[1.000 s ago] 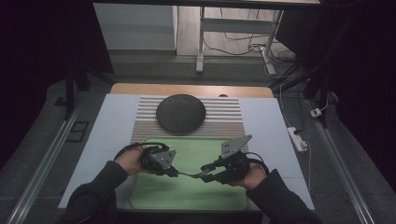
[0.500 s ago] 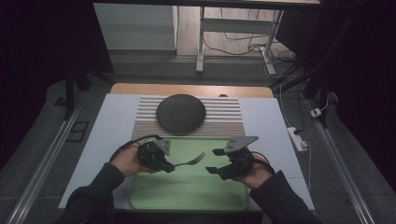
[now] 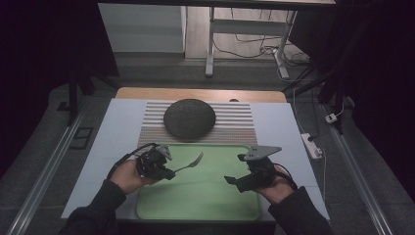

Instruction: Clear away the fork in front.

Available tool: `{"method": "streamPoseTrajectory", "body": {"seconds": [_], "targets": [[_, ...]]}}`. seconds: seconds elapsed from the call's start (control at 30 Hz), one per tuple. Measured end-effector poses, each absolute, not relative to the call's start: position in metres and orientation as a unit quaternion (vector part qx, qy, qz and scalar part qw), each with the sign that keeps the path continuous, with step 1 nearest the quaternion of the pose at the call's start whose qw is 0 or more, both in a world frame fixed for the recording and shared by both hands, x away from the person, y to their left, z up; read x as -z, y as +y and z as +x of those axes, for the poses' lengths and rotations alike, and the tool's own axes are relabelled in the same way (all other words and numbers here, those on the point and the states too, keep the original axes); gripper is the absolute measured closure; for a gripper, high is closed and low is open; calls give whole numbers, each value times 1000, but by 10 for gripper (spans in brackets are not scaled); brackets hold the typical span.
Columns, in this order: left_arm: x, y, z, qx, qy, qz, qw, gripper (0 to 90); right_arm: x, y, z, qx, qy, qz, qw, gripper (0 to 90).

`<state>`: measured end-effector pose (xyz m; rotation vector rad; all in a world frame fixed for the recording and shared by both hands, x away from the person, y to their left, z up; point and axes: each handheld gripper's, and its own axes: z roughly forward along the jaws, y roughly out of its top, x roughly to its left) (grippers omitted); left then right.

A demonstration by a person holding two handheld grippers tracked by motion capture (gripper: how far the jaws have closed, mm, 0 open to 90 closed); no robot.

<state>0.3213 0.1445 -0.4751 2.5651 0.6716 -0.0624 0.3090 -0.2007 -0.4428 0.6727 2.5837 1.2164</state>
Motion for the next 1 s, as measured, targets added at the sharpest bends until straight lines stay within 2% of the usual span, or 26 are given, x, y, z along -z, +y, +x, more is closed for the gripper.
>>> {"method": "streamPoseTrajectory", "body": {"seconds": [0.27,0.4,0.67,1.0], "targets": [[480,155,311,7,324,918,230,860,448,-215,302,-395,871,258,137,2],[483,159,306,2,360,905,225,861,448,-223,295,-400,858,278,162,0],[493,160,302,0,424,882,203,860,453,-235,283,-397,858,293,145,0],[505,160,309,0,483,854,195,859,455,-252,274,-397,851,311,148,0]]}}
